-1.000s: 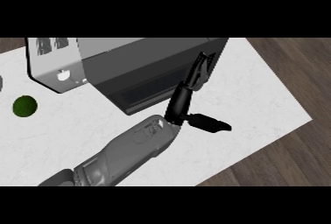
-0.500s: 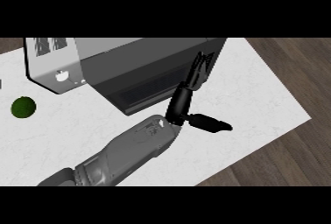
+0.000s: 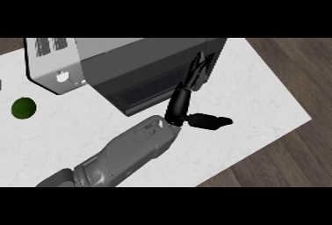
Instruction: Pick up the milk, place it into the microwave and close the microwave
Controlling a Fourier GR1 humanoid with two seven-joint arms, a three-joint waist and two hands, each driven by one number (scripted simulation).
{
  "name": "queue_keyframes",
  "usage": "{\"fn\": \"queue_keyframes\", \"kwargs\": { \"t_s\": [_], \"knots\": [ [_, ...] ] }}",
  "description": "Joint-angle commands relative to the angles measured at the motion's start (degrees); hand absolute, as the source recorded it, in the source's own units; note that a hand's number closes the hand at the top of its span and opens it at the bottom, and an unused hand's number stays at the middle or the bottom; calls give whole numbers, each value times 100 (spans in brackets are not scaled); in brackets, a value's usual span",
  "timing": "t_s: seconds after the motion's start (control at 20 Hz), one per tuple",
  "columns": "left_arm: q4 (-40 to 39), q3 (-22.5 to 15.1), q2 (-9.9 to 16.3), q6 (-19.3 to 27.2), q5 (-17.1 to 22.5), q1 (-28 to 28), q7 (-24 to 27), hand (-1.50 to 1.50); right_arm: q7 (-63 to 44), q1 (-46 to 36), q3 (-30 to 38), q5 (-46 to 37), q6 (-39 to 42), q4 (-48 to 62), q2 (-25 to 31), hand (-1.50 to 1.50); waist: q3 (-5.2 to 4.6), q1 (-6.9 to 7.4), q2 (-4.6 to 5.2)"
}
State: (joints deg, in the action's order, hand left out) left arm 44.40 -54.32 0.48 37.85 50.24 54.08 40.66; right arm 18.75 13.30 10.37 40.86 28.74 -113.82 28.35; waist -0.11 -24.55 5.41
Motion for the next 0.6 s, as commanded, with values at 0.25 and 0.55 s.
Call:
{"fn": "queue_keyframes", "kwargs": {
  "t_s": [0.25, 0.55],
  "knots": [
    [-1190, -387, 154, 323, -297, 480, -574, -150, -103, 22, 74, 175, -7, -40, 90, -150, 85, 140, -31],
    [-1539, -394, 282, 643, -405, 740, -828, -150, -144, 62, 161, 227, -115, -60, 89, -150, 75, 370, -47]
  ]
}}
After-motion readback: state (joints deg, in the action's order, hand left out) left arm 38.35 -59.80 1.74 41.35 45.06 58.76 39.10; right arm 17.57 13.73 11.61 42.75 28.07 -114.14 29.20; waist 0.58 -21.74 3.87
